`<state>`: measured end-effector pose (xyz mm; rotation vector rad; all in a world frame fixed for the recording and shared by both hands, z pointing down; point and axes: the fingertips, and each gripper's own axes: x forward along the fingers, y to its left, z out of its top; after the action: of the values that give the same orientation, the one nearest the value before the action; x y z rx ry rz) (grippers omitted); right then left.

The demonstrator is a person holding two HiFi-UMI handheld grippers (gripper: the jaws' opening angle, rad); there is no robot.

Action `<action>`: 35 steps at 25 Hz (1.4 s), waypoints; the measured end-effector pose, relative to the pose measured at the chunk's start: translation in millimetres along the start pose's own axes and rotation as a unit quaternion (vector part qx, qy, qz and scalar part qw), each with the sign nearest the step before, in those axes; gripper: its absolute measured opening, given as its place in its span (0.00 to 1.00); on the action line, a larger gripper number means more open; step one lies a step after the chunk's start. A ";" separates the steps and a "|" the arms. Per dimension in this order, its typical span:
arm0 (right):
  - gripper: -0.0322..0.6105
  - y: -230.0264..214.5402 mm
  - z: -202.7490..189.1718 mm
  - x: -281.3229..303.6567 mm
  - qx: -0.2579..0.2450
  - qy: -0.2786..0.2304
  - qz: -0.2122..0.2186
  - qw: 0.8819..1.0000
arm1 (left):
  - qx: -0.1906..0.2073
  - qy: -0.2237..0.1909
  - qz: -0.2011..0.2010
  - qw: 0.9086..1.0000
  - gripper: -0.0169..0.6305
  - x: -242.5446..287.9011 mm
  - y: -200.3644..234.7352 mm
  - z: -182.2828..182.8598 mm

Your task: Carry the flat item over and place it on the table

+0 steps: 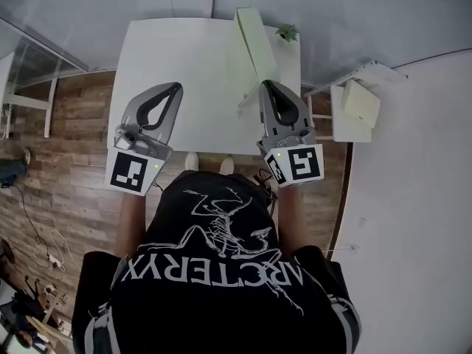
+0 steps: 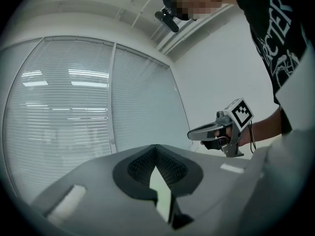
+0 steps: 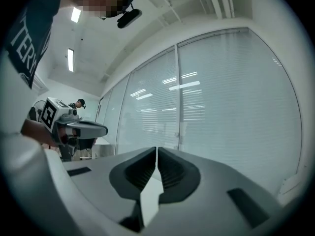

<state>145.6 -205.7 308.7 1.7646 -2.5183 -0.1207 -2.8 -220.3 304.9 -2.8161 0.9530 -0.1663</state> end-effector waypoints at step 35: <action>0.07 -6.6 13.4 -5.0 -0.026 -0.010 -0.014 1.000 | 0.012 0.001 0.006 1.000 0.04 15.4 3.4 7.4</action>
<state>152.1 -202.9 294.7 1.7874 -2.4808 -0.2030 8.5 -231.5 297.9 -2.7888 0.9619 -0.1776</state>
